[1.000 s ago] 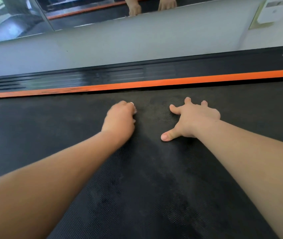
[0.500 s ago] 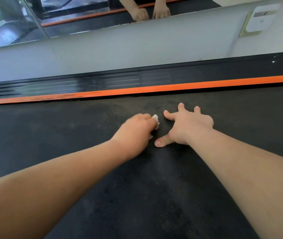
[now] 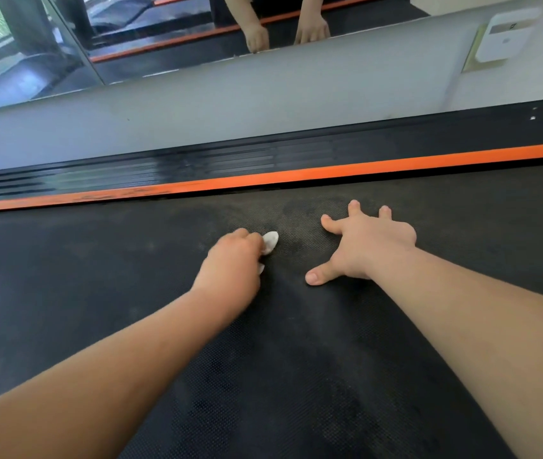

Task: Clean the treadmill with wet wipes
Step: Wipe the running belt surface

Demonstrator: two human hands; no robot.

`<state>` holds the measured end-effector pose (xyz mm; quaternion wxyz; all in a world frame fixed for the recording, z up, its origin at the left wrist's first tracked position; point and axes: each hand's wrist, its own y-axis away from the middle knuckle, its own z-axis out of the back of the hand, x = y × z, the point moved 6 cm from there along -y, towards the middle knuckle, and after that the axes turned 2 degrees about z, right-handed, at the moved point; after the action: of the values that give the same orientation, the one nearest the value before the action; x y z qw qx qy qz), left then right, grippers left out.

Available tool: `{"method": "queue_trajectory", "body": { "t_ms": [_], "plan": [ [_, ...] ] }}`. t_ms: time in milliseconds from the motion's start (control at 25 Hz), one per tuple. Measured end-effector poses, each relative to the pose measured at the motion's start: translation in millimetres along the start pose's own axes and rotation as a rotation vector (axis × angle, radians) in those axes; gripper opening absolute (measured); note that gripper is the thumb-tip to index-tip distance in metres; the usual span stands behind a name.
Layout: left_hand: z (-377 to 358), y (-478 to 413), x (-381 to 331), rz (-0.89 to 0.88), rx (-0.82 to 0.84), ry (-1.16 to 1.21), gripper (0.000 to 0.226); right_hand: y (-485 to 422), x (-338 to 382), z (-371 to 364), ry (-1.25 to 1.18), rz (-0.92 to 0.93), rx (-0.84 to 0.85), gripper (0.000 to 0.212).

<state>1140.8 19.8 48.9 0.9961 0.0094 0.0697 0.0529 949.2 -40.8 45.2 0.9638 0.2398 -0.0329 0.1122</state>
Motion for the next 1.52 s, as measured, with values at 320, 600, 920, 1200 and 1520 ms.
{"method": "queue_trajectory", "body": {
  "t_ms": [320,600,920,1200,1520],
  "plan": [
    [2.6,6.3,2.9,0.016,-0.006,-0.013,0.025,3.6,-1.7,0.6,0.004,0.002,-0.009,0.121],
    [5.2,18.1,-17.9,-0.028,0.104,0.273,0.025,1.9,-1.6,0.3,-0.005,-0.009,-0.008,0.12],
    [3.9,5.9,-9.2,-0.283,-0.056,0.195,0.012,1.0,5.8,5.2,0.037,-0.019,0.07,0.126],
    [14.0,-65.1,4.3,-0.035,-0.058,-0.059,0.019,-6.7,32.8,26.0,0.167,0.084,0.028,0.096],
    [10.3,-74.9,24.1,-0.179,-0.065,0.01,0.022,-4.4,27.4,27.1,0.099,0.077,0.002,0.11]
  ]
}}
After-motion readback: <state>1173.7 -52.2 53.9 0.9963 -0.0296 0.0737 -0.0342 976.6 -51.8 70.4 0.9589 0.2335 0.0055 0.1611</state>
